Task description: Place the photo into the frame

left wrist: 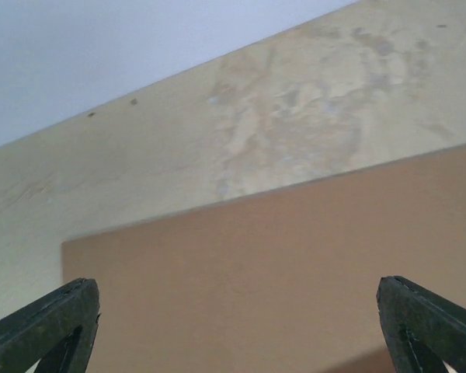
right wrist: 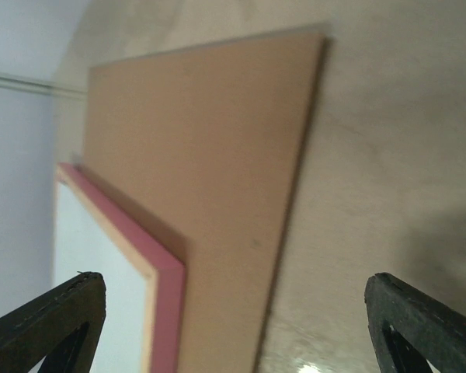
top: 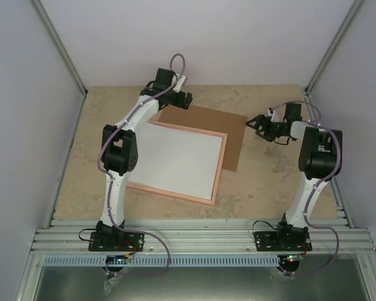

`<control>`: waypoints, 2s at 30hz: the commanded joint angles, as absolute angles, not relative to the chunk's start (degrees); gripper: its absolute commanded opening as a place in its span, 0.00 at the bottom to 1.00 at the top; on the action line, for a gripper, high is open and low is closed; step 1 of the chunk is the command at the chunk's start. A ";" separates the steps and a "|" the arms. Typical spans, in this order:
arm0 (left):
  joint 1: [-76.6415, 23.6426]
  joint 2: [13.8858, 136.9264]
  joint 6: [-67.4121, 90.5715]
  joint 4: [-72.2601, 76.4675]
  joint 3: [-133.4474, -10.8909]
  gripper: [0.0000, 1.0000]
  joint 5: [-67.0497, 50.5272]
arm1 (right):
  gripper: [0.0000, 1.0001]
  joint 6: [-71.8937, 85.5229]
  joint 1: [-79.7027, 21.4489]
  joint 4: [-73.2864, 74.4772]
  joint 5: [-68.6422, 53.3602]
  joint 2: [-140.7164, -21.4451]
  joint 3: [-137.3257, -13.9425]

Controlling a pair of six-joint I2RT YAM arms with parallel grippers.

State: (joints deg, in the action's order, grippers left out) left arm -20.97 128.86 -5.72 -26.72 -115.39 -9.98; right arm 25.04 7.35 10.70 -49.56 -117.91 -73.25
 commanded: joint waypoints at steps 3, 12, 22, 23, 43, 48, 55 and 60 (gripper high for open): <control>-14.81 136.54 1.88 -29.20 -121.35 1.00 -12.12 | 0.93 21.13 3.99 17.19 -36.96 -118.90 -73.95; -10.78 143.78 6.18 -30.69 -124.31 0.99 -13.19 | 0.98 22.85 -1.41 23.20 -22.47 -121.82 -79.98; -10.57 146.73 8.62 -31.71 -123.45 0.99 -18.14 | 0.98 25.26 -5.86 29.66 -13.97 -126.30 -83.08; -10.55 147.09 8.87 -31.87 -123.53 0.99 -18.68 | 0.98 25.42 -5.89 29.59 -15.55 -127.32 -83.30; -12.22 151.88 11.38 -33.24 -122.68 0.83 -34.66 | 0.86 34.80 -2.80 14.85 -53.96 -131.57 -86.99; -12.22 152.05 11.77 -32.58 -122.45 0.83 -35.93 | 0.72 47.36 -1.54 -7.94 -64.02 -125.47 -80.19; -12.23 151.88 12.66 -31.09 -121.27 0.83 -37.60 | 0.45 69.08 -1.39 -40.05 -69.92 -121.40 -71.07; -12.24 151.95 13.81 -29.79 -120.49 0.83 -39.08 | 0.35 83.34 -1.48 -58.93 -70.45 -121.40 -67.61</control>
State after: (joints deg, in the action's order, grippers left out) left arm -7.25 147.48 10.37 -23.77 -123.63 -26.02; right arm 67.51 3.27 -32.91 -58.85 -124.84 -68.49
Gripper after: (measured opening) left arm 0.829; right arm 0.380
